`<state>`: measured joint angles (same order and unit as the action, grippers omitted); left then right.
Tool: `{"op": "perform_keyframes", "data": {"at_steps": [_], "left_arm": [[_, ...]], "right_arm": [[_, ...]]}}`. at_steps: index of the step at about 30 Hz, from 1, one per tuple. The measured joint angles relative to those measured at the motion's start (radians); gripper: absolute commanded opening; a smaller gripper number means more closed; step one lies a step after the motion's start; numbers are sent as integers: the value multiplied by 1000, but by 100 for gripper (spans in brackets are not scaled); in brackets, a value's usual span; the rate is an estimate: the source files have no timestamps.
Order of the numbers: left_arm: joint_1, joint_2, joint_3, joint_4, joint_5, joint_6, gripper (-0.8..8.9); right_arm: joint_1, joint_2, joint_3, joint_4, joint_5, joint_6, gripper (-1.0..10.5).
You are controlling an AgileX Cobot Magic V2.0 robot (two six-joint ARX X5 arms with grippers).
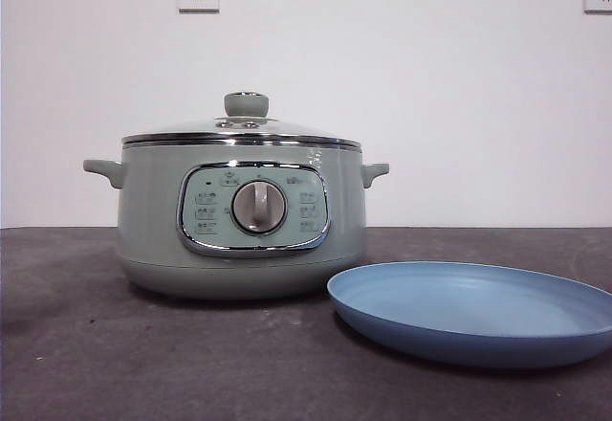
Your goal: Take the potato out from the steamer,put the potato on the plate,close the lid
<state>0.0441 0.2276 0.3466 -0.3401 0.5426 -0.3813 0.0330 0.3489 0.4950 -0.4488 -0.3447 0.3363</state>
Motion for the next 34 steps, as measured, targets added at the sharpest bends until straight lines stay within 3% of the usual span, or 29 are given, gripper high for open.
{"op": "perform_keyframes", "data": {"at_steps": [7, 10, 15, 18, 20, 22, 24, 25, 27, 34], "left_arm": [[0, 224, 267, -225, 120, 196, -8], [0, 296, 367, -341, 154, 299, -8], [-6, 370, 486, -499, 160, 433, -8], [-14, 380, 509, -514, 160, 472, 10], [-14, 380, 510, -515, 160, 483, 132], [-14, 380, 510, -516, 159, 487, 458], [-14, 380, 510, -515, 159, 488, 687], [-14, 381, 510, -515, 159, 490, 714], [-14, 381, 510, -512, 159, 493, 715], [-14, 391, 510, -461, 159, 488, 715]], "right_arm": [[1, 222, 291, -272, -163, -248, -12], [17, 298, 405, -371, -180, -333, -12], [53, 390, 550, -519, -225, -419, -12], [67, 421, 591, -569, -229, -451, -8], [68, 428, 593, -570, -229, -461, 36], [68, 435, 593, -569, -229, -465, 185], [68, 438, 593, -568, -229, -468, 418], [68, 438, 593, -568, -229, -467, 546], [68, 437, 593, -568, -229, -466, 669], [72, 447, 593, -568, -229, -463, 661]]}}
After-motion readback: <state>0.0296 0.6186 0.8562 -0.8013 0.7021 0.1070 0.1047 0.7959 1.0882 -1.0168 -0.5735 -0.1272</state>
